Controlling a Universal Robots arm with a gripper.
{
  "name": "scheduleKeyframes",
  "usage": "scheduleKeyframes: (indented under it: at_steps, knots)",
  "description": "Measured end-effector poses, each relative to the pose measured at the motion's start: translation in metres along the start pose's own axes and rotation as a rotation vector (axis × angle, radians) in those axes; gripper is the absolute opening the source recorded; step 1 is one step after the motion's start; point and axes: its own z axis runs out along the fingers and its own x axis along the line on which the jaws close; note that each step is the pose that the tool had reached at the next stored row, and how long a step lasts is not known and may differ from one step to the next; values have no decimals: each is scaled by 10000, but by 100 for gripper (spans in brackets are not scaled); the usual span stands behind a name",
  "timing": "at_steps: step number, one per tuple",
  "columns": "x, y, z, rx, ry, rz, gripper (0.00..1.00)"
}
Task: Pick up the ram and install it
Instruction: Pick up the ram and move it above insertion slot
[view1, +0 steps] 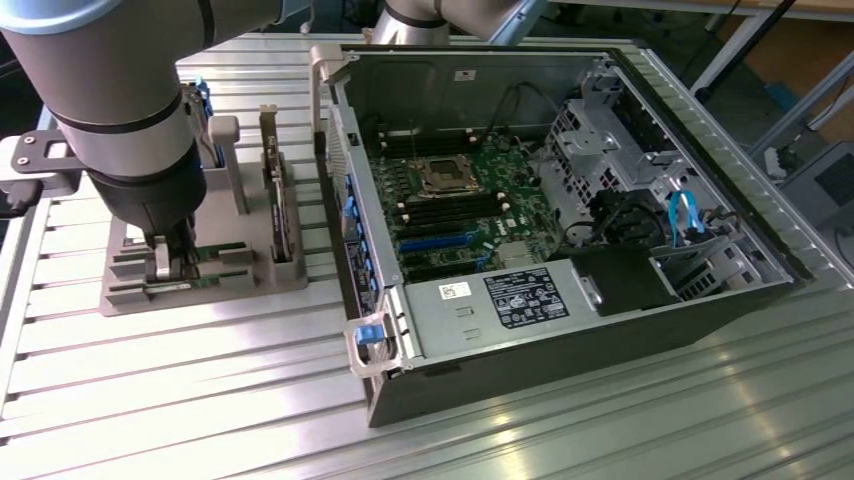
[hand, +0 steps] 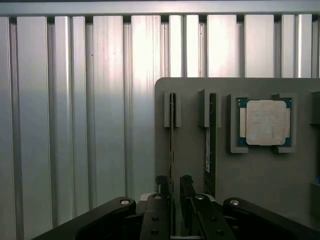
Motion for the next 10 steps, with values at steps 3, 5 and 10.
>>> scheduleKeyframes:
  at_steps: [3, 5, 10]
  knots:
    - [0, 0, 20, 0, 0, 0, 24]
    - [0, -1, 45, 0, 0, 0, 24]
    - [0, -3, 88, -1, 1, 0, 24]
